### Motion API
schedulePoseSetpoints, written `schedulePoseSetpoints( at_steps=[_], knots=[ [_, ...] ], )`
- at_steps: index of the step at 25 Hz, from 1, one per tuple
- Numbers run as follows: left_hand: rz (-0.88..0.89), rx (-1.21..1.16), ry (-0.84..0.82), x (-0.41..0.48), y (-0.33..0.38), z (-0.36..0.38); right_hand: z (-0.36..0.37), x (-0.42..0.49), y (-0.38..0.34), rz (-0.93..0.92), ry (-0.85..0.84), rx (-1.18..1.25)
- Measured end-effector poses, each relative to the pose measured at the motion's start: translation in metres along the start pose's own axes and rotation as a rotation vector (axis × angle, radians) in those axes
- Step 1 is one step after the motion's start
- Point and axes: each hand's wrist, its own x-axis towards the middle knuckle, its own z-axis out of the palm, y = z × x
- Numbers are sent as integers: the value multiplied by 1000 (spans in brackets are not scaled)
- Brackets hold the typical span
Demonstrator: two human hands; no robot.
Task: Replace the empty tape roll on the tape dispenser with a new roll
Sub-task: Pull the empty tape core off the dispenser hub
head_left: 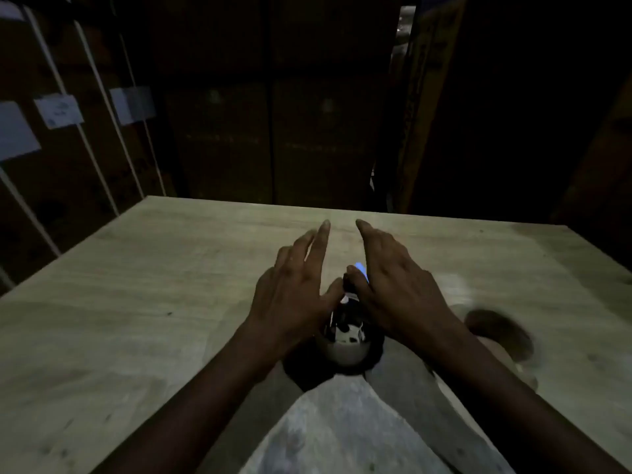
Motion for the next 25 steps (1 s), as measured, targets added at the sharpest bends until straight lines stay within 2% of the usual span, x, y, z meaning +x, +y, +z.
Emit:
schedulePoseSetpoints(
  at_steps=[2,5,8,10,13,16,19,23,25],
  knots=[
    [-87,0,-32,-18,10,-2,1,-17,-7,91,-13,-6],
    [-232,-15,-156,-30,11,7,10,-28,-11,284,-168,-56],
    [-273,-133,-256,-14,5,19,21,-21,-7,307,-211,-29],
    [-246,-146,-244,1,2,27,27,-10,-3,288,-187,-37],
    [-234,-144,-122,25,-8,38,39,13,4,309,-83,-14],
    [-286,-248,84,35,-20,50,53,25,10,378,41,229],
    [-301,-316,217,41,-31,60,70,29,14,358,137,565],
    [-279,-411,286,40,-32,61,81,33,15,360,207,896],
    [-254,-479,262,38,-27,55,81,35,14,395,259,993]
  ],
)
